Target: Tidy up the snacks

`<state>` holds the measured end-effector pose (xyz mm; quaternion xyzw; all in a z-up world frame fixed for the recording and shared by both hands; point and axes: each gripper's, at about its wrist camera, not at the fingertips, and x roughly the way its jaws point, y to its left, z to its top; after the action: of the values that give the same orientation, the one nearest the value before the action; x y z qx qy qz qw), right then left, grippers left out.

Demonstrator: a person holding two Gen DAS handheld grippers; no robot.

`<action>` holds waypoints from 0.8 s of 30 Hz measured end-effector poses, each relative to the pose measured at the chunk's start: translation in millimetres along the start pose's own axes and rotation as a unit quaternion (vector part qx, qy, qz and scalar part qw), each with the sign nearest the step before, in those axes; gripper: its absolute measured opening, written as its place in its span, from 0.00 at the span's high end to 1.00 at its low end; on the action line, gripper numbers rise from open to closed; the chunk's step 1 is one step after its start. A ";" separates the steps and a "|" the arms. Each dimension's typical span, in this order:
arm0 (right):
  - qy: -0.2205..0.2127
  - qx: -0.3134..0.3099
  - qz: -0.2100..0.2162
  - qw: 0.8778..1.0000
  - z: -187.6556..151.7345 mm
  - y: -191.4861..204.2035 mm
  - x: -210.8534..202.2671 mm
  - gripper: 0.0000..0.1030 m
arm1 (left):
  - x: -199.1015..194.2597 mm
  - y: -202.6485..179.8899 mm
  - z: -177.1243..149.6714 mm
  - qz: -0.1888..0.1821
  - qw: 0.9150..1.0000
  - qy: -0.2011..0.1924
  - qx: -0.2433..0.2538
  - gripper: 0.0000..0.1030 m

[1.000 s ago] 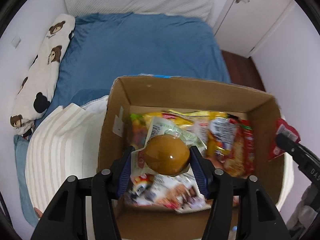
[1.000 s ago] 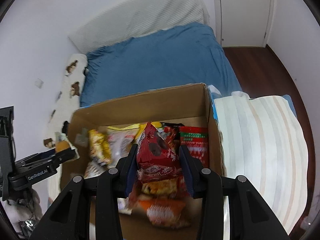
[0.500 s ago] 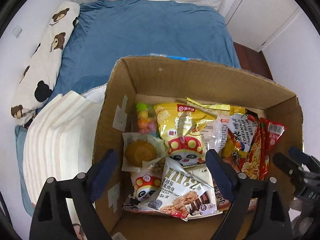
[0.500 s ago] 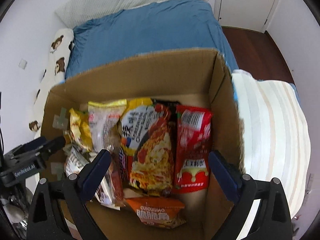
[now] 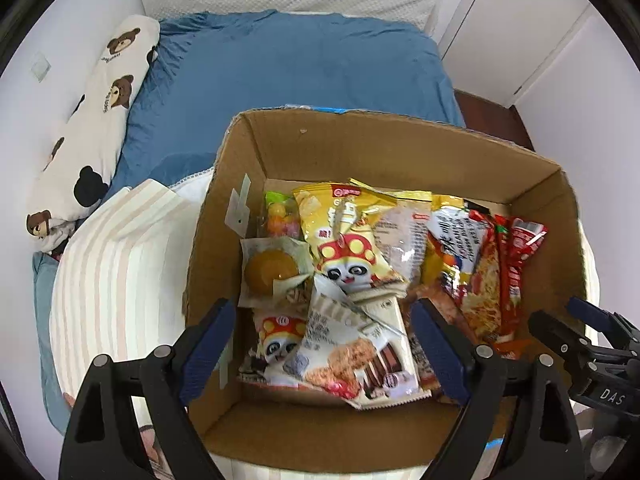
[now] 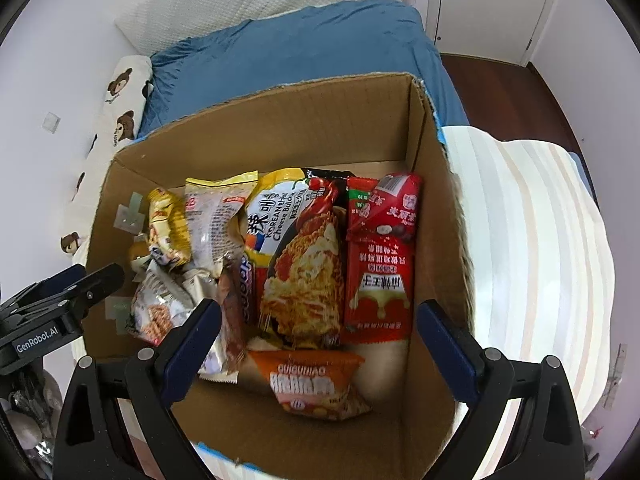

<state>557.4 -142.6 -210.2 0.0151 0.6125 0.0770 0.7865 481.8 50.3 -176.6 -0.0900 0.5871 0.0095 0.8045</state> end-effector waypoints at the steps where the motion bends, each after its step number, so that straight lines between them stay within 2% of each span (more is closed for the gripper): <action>1: -0.005 0.000 0.001 1.000 -3.2 -0.1 -5.5 0.03 | -5.2 -1.0 -4.1 0.001 1.000 -0.006 0.001 0.13; 10: -0.063 -0.015 0.003 0.998 -44.9 9.5 -65.8 0.03 | -66.9 -9.0 -52.1 0.010 0.997 -0.082 0.011 0.13; 24: -0.175 -0.023 0.008 0.984 -161.0 14.3 -186.8 0.01 | -171.2 -22.5 -158.3 -0.001 0.984 -0.179 0.023 0.13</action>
<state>356.0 -166.0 -69.1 0.0154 0.4632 0.0932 0.8812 282.1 18.9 -58.2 -0.0687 0.4335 0.0106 0.8985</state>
